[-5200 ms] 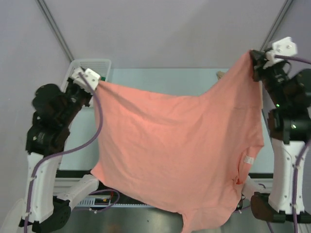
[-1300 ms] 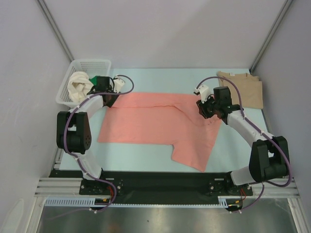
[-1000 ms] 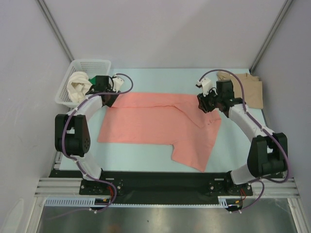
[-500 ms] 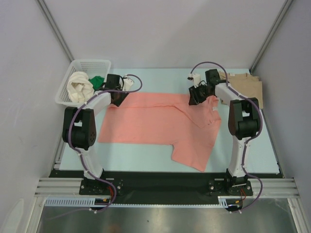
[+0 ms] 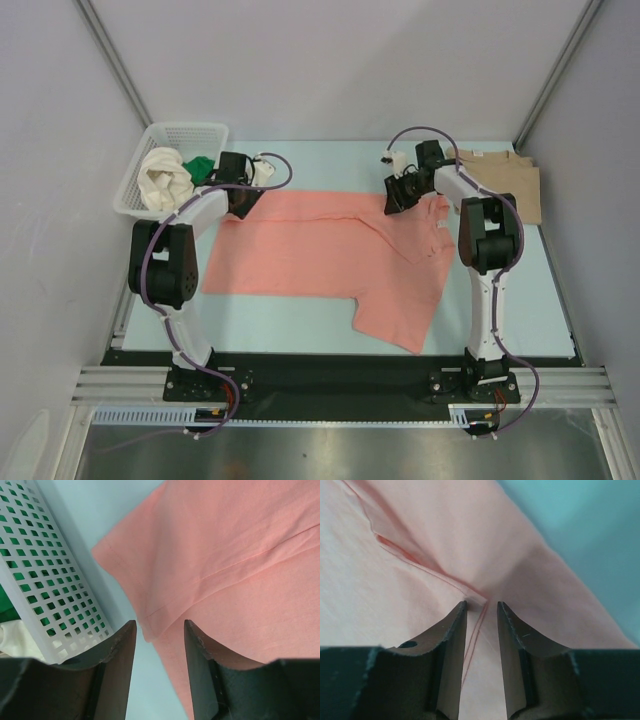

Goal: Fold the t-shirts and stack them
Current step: Fold the tshirt

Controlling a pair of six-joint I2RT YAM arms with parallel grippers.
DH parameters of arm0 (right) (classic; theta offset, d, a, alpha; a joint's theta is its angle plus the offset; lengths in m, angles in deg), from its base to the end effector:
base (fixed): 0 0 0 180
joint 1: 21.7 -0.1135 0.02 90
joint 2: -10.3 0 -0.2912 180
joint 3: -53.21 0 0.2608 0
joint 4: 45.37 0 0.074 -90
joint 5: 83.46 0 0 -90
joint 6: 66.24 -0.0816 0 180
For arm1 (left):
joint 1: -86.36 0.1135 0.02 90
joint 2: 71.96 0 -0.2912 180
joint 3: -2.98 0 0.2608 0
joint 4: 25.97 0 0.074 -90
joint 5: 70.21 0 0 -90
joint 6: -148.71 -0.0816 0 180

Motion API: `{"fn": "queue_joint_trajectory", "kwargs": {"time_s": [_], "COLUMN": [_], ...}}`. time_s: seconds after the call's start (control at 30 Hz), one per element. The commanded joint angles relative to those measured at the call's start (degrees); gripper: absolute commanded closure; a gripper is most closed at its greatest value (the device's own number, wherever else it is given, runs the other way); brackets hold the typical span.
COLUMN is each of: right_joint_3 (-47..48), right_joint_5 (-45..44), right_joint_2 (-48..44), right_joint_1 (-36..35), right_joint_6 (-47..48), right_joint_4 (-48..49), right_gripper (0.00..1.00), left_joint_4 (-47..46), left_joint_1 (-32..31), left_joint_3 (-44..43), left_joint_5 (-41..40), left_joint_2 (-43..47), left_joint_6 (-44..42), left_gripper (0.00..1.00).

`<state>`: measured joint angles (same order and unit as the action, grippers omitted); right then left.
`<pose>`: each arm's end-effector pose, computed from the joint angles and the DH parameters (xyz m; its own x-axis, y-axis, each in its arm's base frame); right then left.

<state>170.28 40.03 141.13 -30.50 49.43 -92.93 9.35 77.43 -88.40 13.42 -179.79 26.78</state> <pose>0.5187 0.1259 0.1472 -0.6128 -0.4604 -0.6423 -0.7264 0.6482 0.2284 0.4512 -0.0617 0.1950 -0.6129 0.6284 -0.4791 0.4838 0.7778 0.4013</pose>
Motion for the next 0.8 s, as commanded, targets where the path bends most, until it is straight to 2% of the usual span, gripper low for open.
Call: {"fn": "queue_joint_trajectory", "kwargs": {"time_s": [0.0, 0.1, 0.13, 0.17, 0.27, 0.6, 0.77], "right_joint_3": [2.2, 1.2, 0.7, 0.6, -0.1, -5.9, -14.0], "right_joint_5": [1.4, 1.7, 1.7, 1.9, 2.3, 1.4, 1.3], "right_joint_2": [0.1, -0.4, -0.7, -0.8, -1.8, -10.9, -19.1], "right_joint_1": [-0.7, -1.0, -1.1, -1.1, -1.4, -3.8, -8.2], "right_joint_6": [1.0, 1.1, 1.3, 1.4, 1.7, 3.2, 3.9], "right_joint_4": [-1.5, -1.5, -1.5, -1.5, -1.9, -2.8, -4.1], "right_gripper": [0.65, 0.73, 0.77, 0.86, 0.99, 1.00, 1.00], "left_joint_4": [-0.8, -0.9, -0.9, -0.9, -1.0, -3.1, -4.1], "left_joint_1": [-0.1, -0.2, -0.1, -0.2, -0.1, 0.0, 0.4], "left_joint_3": [-0.2, -0.1, -0.1, -0.1, 0.1, 2.0, 2.9], "left_joint_5": [-1.3, -1.4, -1.4, -1.4, -1.5, -1.8, -1.1], "left_joint_2": [2.5, 2.6, 2.8, 3.0, 3.5, 7.3, 9.5], "left_joint_6": [0.1, 0.0, 0.0, -0.1, -0.2, -0.7, -0.6], "left_gripper": [0.52, 0.53, 0.53, 0.53, 0.53, 0.55, 0.55]}}
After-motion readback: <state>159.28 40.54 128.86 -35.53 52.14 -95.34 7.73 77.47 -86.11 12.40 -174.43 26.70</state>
